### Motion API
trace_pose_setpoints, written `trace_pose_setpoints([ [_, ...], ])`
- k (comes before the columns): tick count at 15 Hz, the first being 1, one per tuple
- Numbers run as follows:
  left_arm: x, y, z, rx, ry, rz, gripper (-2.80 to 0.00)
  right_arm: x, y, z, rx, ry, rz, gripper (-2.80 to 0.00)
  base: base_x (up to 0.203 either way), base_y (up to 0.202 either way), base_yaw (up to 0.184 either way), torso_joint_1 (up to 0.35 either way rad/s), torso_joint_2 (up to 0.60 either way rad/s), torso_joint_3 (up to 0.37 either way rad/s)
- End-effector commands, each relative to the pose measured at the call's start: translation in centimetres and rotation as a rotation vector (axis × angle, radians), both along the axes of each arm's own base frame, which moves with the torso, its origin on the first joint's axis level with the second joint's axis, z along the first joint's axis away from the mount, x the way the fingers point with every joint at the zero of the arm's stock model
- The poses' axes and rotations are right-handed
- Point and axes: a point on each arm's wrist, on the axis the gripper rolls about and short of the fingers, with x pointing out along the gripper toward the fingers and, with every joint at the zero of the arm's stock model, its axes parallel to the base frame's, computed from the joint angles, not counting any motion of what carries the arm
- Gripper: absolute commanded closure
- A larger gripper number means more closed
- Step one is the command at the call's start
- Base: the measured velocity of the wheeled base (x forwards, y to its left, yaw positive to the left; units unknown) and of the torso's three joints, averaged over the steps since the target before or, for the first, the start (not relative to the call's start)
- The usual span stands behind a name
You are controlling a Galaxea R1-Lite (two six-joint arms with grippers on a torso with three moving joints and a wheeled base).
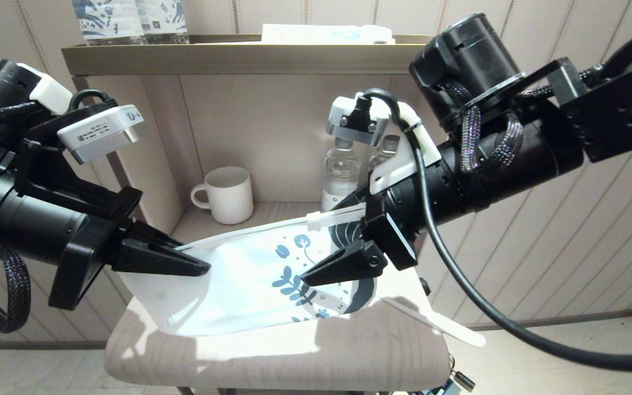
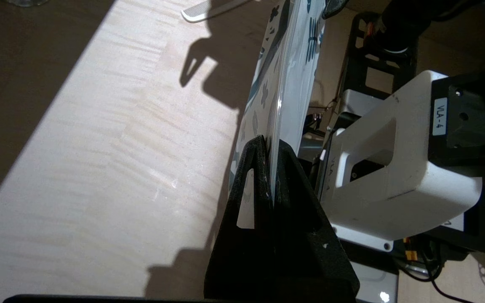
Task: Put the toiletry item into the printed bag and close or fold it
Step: Hand it to the other hand
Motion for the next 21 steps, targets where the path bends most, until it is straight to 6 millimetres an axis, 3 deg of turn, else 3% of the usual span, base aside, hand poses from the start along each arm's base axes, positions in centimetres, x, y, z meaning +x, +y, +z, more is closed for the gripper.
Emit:
trace_pose_setpoints([
  [1, 0.0, -0.01, -0.08, 0.0, 0.005, -0.005, 0.0, 0.1, 0.19, -0.03, 0.0, 0.001, 0.007, -2.8, 0.0, 0.0, 0.0, 0.0, 0.0, 0.0],
  [3, 0.0, -0.01, -0.05, -0.001, 0.004, -0.005, 0.0, 0.28, 0.35, 0.09, 0.007, -0.002, 0.008, -2.8, 0.0, 0.0, 0.0, 0.0, 0.0, 0.0],
  [4, 0.0, -0.01, -0.05, -0.001, 0.004, -0.004, 0.0, 0.34, 0.41, 0.13, 0.009, -0.001, 0.009, 0.0, 0.0, 0.0, 0.0, 0.0, 0.0, 0.0],
  [17, 0.23, -0.12, -0.17, -0.012, 0.014, -0.016, 0.0, 0.24, 0.6, 0.05, 0.017, 0.01, 0.035, 0.0, 0.0, 0.0, 0.0, 0.0, 0.0, 0.0],
  [18, 0.23, -0.11, -0.35, -0.012, 0.015, -0.016, -2.8, 0.23, 0.63, -0.01, 0.016, 0.011, 0.036, 0.0, 0.0, 0.0, 0.0, 0.0, 0.0, 0.0],
  [21, 0.87, -0.34, -0.15, -0.03, -0.014, -0.014, -2.8, 0.35, 0.74, -0.4, 0.006, 0.02, 0.035, 0.0, 0.0, 0.0, 0.0, 0.0, 0.0, 0.0],
])
